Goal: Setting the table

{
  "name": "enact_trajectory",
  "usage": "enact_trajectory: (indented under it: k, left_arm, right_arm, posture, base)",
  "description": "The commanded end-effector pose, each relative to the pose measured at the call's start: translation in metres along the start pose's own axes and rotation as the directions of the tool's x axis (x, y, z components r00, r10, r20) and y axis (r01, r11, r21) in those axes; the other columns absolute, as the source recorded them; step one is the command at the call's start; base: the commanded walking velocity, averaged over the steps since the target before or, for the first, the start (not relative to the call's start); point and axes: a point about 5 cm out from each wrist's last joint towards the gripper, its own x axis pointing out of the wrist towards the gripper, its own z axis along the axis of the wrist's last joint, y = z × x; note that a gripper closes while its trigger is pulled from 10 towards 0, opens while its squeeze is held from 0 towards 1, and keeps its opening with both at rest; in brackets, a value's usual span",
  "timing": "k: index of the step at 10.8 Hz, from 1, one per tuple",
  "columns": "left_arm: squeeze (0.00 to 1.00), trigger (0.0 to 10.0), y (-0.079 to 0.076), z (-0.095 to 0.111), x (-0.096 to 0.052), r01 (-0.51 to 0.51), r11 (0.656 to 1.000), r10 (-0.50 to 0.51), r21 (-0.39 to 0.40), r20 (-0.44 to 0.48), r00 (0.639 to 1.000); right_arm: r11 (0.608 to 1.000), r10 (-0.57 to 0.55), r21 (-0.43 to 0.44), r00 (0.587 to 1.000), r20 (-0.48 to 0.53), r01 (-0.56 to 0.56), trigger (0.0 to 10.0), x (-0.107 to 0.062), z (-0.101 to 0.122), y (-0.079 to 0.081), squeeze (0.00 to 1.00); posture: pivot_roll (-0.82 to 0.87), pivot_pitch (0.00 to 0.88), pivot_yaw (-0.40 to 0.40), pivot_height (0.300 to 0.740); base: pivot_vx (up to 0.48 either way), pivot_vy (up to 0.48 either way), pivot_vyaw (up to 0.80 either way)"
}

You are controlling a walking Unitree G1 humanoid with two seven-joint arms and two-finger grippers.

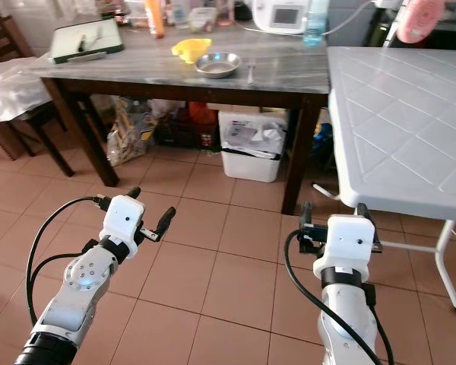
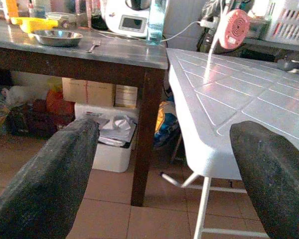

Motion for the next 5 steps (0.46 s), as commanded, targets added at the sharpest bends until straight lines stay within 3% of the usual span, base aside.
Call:
enact_trajectory:
  k: [1, 5]
  left_arm:
    - [0.00, 10.0, 0.0026, 0.0003, 0.0000, 0.002, 1.000, -0.002, 0.005, -0.005, 1.000]
    - [0.00, 10.0, 0.0017, 0.0011, 0.0002, 0.012, 1.000, -0.012, -0.001, -0.004, 1.000]
  right_arm:
    - [1.000, -0.002, -0.005, 1.000, 0.000, 0.002, 10.0, 0.0008, 0.0013, -0.0001, 0.00]
    - [1.000, 0.005, -0.014, 1.000, -0.002, -0.005, 10.0, -0.0001, 0.0010, 0.0014, 0.00]
  posture:
    - [0.02, 0.057, 0.062, 0.740]
    - [0.01, 0.058, 0.063, 0.740]
  base:
    - [0.000, -0.289, 0.00]
    - [0.000, -0.450, 0.00]
